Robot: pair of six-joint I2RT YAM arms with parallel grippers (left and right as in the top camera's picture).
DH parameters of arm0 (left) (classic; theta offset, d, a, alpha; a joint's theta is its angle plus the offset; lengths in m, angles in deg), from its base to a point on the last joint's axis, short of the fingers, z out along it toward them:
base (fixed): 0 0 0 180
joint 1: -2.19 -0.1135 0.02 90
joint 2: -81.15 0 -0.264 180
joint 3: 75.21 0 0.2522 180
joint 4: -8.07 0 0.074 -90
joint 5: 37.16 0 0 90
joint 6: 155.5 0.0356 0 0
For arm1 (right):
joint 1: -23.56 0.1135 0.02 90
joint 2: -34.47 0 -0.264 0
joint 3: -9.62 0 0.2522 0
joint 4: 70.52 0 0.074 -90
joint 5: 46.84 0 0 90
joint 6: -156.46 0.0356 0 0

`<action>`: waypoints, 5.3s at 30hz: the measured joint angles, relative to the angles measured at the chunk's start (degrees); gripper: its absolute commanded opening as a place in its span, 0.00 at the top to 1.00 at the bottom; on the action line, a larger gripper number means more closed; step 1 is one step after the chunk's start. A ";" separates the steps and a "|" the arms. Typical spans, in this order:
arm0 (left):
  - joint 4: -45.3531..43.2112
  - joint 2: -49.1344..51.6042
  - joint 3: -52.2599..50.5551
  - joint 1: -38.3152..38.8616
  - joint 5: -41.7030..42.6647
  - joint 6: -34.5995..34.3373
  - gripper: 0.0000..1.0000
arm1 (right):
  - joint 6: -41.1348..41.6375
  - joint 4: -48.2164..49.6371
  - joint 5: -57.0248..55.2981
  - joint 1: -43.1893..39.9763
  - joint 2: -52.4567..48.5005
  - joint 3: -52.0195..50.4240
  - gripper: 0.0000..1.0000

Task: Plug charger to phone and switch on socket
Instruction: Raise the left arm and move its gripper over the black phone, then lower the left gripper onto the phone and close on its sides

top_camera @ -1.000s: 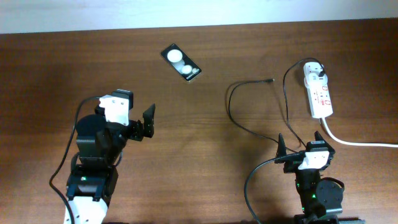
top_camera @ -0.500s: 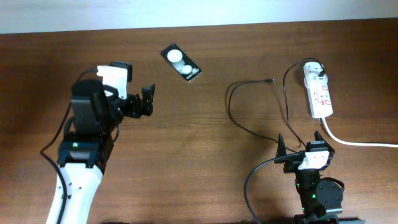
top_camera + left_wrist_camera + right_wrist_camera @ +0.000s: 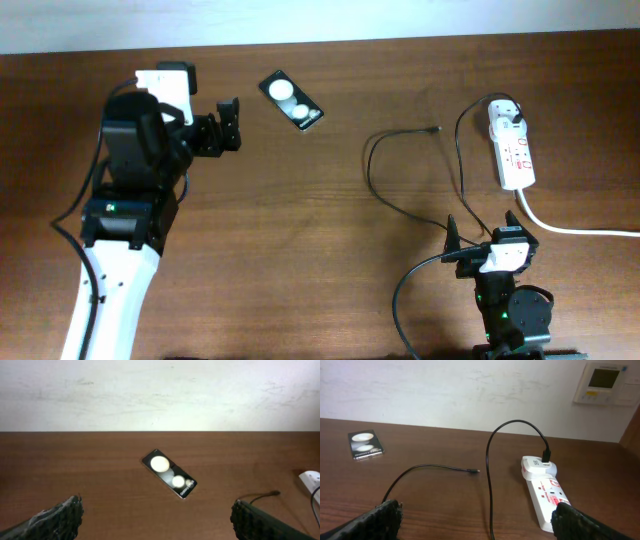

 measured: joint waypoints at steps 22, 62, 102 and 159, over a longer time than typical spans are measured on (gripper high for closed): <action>10.05 20.87 30.69 8.76 -7.78 -0.59 0.01 | 0.02 0.02 0.00 0.00 0.00 0.00 0.01; 1.79 64.17 47.54 14.21 -22.75 -24.52 0.01 | 0.02 0.02 0.00 0.00 0.00 0.00 0.01; 6.38 74.18 48.96 18.56 -35.67 -41.20 0.01 | 0.04 0.00 0.00 0.00 0.00 0.00 0.01; 28.61 79.14 66.40 11.56 -17.42 -25.33 0.01 | 0.04 0.00 0.00 0.00 0.00 0.00 0.01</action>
